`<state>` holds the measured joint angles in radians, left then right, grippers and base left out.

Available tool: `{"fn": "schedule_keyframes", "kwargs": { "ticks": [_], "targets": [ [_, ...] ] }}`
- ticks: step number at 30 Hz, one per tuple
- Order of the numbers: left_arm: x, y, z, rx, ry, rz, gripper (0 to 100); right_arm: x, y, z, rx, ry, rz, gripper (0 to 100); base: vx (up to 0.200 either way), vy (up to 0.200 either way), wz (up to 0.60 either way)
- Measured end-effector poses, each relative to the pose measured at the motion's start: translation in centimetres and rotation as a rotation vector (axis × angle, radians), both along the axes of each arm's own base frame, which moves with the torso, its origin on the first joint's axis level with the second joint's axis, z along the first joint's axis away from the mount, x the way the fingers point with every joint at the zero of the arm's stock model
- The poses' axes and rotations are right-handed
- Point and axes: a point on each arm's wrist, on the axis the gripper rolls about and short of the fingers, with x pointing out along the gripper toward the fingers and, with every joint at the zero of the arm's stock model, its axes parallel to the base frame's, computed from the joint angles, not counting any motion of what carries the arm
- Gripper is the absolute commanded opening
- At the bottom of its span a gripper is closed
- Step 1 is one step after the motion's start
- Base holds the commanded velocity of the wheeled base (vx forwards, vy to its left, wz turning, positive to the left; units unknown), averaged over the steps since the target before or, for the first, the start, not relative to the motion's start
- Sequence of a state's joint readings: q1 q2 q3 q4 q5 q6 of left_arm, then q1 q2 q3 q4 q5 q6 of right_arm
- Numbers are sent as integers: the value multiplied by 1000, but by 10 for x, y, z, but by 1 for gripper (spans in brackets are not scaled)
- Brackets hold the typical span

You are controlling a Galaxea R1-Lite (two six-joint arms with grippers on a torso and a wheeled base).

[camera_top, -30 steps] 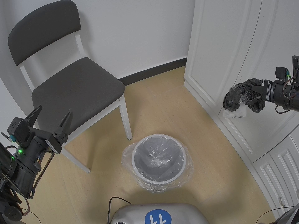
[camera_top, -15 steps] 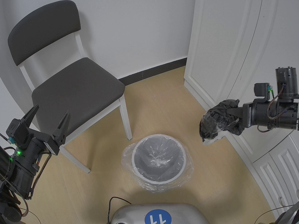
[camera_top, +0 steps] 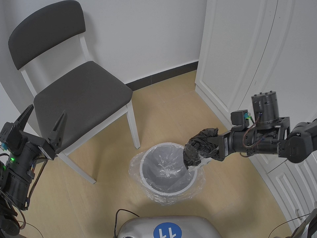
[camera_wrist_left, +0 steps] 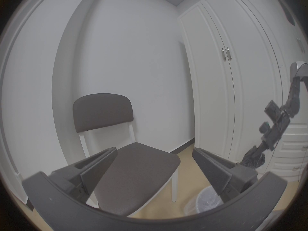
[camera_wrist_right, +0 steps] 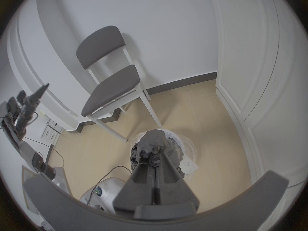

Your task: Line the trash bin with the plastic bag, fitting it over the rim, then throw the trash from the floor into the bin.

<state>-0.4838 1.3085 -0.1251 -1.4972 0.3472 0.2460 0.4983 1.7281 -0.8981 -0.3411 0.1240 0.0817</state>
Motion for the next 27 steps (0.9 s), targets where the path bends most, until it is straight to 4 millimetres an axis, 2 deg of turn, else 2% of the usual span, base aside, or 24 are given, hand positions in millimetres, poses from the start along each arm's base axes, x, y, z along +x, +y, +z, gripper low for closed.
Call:
{"fn": "schedule_keyframes", "kwargs": {
  "ticks": [5, 13, 18, 27],
  "targets": [
    [-2, 1, 6, 1, -29, 5, 100, 8, 17, -23, -17, -7, -9, 0, 0, 0, 0],
    [-4, 3, 9, 13, -48, 19, 100, 20, 44, -47, 80, -81, 1, 0, 0, 0, 0],
    [-5, 4, 9, 26, -51, 26, 100, 18, 59, -66, 101, -54, 22, 0, 0, 0, 0],
    [-5, 5, 9, 27, -52, 28, 100, 16, 69, -90, 71, 2, 45, 0, 0, 0, 0]
  ]
}}
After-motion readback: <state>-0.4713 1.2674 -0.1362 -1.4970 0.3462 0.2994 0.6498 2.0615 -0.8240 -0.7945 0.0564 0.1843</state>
